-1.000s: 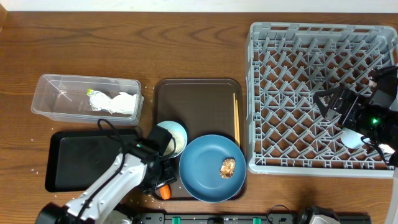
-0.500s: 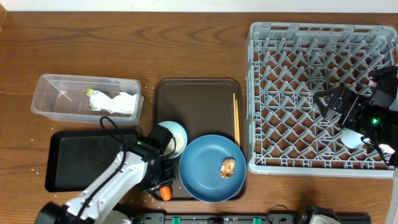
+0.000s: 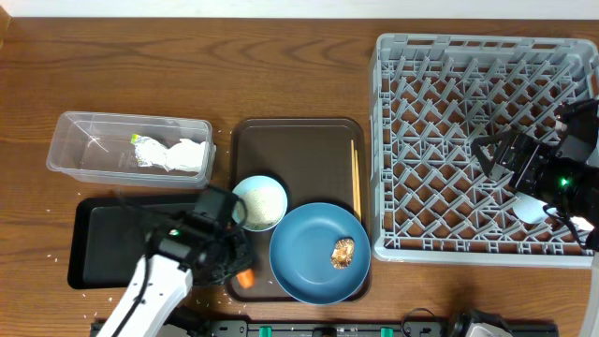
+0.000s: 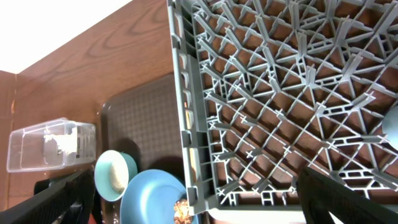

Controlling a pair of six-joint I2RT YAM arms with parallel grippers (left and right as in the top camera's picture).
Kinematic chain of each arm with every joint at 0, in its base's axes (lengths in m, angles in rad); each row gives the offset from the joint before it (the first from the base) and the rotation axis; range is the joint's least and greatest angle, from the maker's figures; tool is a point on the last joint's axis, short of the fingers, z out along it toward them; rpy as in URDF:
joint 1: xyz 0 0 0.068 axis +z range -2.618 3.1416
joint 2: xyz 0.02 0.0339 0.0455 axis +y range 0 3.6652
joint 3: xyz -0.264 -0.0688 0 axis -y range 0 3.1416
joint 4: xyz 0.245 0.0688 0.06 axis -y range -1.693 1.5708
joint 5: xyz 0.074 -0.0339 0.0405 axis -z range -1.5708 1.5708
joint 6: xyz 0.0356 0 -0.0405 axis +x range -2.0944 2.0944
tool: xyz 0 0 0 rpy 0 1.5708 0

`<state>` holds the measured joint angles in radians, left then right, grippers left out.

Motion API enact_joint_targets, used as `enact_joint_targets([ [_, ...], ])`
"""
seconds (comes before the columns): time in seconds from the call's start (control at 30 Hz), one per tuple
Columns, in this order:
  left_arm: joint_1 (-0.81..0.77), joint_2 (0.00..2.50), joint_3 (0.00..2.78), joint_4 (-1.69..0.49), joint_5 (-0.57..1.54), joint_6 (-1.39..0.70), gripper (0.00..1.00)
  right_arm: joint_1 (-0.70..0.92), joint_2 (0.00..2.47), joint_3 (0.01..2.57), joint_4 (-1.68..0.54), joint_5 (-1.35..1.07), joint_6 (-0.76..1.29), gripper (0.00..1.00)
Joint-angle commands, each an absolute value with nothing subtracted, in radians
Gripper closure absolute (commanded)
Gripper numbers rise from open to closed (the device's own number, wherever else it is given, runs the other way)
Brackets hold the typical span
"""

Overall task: Sort waste into correct bins and load items into the dishwasher rack
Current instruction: 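Place carrot onto black tray with left gripper, then grasp rim of blue plate with left gripper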

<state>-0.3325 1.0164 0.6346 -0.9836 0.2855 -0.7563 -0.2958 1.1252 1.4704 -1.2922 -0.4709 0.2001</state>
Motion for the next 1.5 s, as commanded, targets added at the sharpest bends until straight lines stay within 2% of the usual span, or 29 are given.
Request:
enact_joint_targets([
  [0.0, -0.241, 0.984, 0.653, -1.014, 0.270, -0.760, 0.94, -0.287, 1.126, 1.468, -1.291, -0.471, 0.186, 0.03],
  [0.2, -0.033, 0.981, 0.653, -1.001, 0.238, -0.756, 0.94, -0.287, 1.126, 1.468, -1.291, -0.471, 0.186, 0.03],
  [0.43, 0.228, 0.981, 0.653, -0.857, 0.235, -0.753, 0.94, -0.287, 1.126, 1.468, -1.295, -0.471, 0.186, 0.03],
  [0.57, 0.302, 0.994, 0.653, -0.812, 0.203, -0.753, 0.94, -0.287, 1.126, 1.468, -1.295, -0.471, 0.186, 0.03],
  [0.73, 0.305, 1.039, 0.653, -0.820, 0.185, -0.753, 0.93, -0.287, 1.126, 1.468, -1.294, -0.471, 0.185, 0.03],
  [0.8, 0.305, 1.053, 0.653, -0.817, 0.185, -0.754, 0.78, -0.287, 1.126, 1.468, -1.294, -0.471, 0.185, 0.02],
  [0.83, 0.305, 1.058, 0.653, -0.812, 0.186, -0.754, 0.74, -0.287, 1.126, 1.468, -1.294, -0.471, 0.185, 0.03],
  [0.97, 0.305, 1.055, 0.653, -0.786, 0.191, -0.753, 0.70, -0.287, 1.126, 1.468, -1.294, -0.471, 0.185, 0.01],
  [1.0, 0.305, 1.052, 0.654, -0.782, 0.191, -0.753, 0.63, -0.287, 1.126, 1.468, -1.294, -0.471, 0.185, 0.01],
  [1.23, 0.305, 1.029, 0.686, -0.789, 0.198, -0.726, 0.37, -0.287, 1.126, 1.468, -1.293, -0.470, 0.185, 0.01],
  [1.47, 0.301, 1.020, 0.846, -0.881, 0.255, -0.620, 0.36, -0.287, 1.126, 1.468, -1.290, -0.450, 0.185, 0.01],
])
